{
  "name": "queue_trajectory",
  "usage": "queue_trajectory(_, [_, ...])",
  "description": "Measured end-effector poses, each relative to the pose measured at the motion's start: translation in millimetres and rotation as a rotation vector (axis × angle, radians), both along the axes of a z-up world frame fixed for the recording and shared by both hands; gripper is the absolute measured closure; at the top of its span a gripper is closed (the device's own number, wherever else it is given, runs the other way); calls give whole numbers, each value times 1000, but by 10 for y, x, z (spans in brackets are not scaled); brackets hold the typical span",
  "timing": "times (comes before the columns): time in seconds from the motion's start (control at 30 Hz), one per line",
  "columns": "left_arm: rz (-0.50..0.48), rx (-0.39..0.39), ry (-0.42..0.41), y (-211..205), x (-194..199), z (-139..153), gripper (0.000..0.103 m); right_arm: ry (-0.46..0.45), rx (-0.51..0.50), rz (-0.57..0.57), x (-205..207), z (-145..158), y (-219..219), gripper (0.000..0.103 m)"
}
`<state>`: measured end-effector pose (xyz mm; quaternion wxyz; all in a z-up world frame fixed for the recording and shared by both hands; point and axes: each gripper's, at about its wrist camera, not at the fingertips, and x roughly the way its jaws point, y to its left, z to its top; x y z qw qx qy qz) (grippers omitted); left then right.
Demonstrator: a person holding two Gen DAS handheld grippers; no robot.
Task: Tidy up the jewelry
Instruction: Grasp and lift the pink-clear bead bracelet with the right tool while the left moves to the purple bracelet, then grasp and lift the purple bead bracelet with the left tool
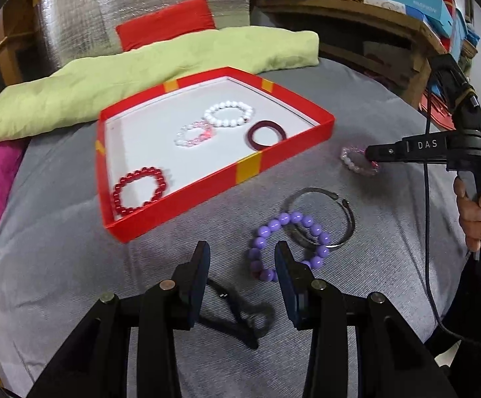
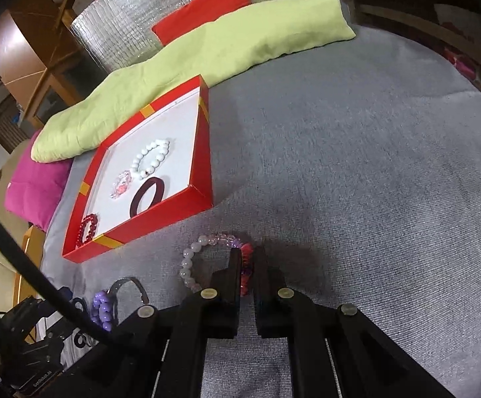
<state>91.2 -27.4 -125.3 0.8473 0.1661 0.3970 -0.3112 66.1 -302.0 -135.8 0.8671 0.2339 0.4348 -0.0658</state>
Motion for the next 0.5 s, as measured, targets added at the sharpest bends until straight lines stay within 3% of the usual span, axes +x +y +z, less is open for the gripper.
queue_trajectory(0.23, [-42, 49, 39, -160, 85, -148, 62, 4, 6, 5, -29, -17, 21, 95])
queue_trajectory(0.4, [-75, 68, 45, -235, 75, -195, 75, 14, 12, 18, -18, -20, 36, 92])
queue_trajectory(0.5, [-79, 60, 53, -231, 77, -185, 91, 12, -9, 44, -8, -3, 96, 83])
